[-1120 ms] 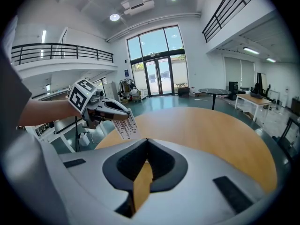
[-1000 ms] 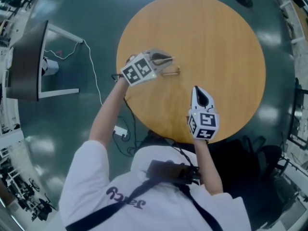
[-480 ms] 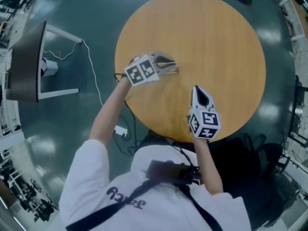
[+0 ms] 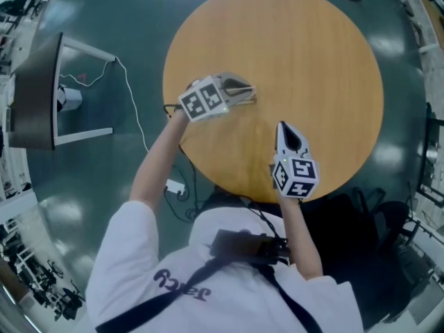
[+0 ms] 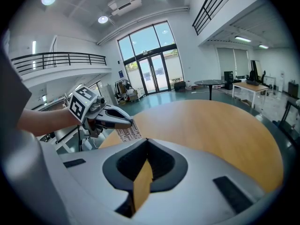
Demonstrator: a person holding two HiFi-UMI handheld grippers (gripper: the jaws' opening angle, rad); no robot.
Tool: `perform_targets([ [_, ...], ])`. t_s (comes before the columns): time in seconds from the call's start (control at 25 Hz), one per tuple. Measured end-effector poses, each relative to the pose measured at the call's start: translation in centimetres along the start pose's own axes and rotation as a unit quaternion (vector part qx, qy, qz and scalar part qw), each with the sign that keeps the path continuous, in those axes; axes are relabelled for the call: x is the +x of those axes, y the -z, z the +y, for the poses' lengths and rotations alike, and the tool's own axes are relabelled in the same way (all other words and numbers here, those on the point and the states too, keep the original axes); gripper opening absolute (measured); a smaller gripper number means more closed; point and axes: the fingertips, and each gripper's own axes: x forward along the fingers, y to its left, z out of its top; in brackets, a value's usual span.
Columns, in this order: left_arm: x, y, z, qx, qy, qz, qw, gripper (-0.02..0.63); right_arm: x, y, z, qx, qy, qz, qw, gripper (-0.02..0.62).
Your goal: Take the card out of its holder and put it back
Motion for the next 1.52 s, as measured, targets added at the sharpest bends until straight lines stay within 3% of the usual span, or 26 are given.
perform_targets([
  [0.4,0.52,0.05,0.23,-0.006,0.005,0.003,1.0000,0.029,0.13,0.39,-0.49,0.002,0.005,0.006,1.000,0.021],
  [1.52,0.36,0.22,0.03,0.003,0.018,0.073,0.9972,0.029,-0.05,0.52,-0.68,0.008,0.008,0.005,1.000,0.021],
])
